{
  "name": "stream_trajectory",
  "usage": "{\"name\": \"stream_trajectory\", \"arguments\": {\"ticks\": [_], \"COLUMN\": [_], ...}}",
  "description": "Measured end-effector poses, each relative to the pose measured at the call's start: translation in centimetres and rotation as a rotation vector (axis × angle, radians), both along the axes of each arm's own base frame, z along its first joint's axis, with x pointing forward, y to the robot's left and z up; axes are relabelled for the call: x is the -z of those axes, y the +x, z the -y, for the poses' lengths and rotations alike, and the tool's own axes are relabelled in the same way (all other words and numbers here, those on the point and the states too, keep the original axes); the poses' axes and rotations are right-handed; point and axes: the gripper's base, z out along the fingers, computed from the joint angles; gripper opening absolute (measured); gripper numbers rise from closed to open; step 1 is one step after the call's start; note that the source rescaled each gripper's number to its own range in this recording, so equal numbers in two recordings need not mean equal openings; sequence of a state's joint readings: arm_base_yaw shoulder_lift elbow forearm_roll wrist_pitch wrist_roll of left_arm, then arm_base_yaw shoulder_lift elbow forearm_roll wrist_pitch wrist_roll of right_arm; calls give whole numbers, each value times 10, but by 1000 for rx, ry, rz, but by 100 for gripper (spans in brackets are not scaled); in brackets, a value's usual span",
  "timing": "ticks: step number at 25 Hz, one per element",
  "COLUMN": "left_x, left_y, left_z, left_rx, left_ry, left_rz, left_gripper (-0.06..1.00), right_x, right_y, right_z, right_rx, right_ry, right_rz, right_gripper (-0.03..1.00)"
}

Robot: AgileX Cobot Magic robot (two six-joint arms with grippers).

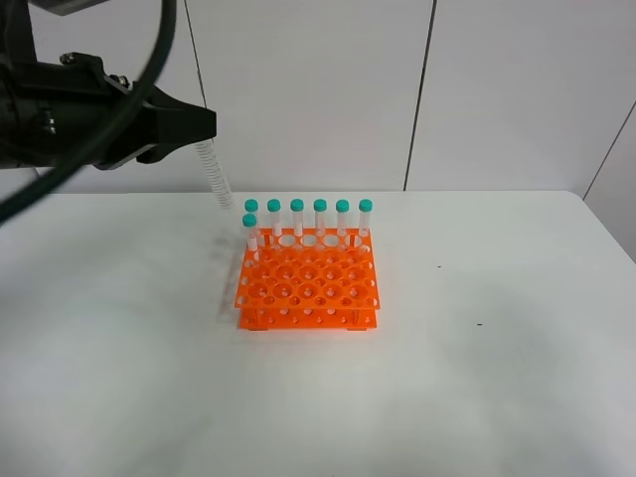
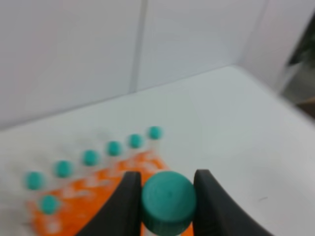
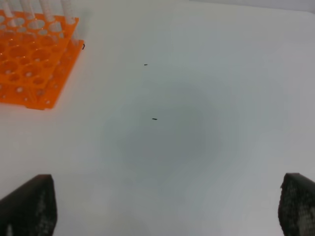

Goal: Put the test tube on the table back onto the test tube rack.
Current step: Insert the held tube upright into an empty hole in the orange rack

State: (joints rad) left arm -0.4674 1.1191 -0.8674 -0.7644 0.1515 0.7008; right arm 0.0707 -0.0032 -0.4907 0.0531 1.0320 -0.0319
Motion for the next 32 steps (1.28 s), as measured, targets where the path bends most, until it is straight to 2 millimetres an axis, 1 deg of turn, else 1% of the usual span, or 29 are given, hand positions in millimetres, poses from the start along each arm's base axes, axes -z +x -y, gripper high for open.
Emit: {"name": "stream_trajectory", "arguments": {"ticks": [1,5,7,9,13,18,23,26,32], "left_x": [-2,-1,3,9,33,76,107,120,128], "left_y": [-2,-9,-7,1,24,49,67,72,89], "left_z": [1,16,21,26,41,58,69,72,84], "left_rx": [4,58,63,54,53,63,34,18,20], "left_ry": [35,123,124,102,114,173,97,58,67], "left_rz": [29,118,149,175,182,132,90,51,50], "left_gripper": [0,0,0,0,0,0,0,0,0], "right_x": [0,0,0,0,0,0,0,0,0], "right_y": [0,0,0,0,0,0,0,0,0], "right_z": [0,0,0,0,0,0,0,0,0], "right_rx": [0,0,0,0,0,0,0,0,0], "right_ry": [0,0,0,0,0,0,0,0,0], "right_rz": [0,0,0,0,0,0,0,0,0], "right_gripper": [100,100,100,100,100,100,100,100,100]}}
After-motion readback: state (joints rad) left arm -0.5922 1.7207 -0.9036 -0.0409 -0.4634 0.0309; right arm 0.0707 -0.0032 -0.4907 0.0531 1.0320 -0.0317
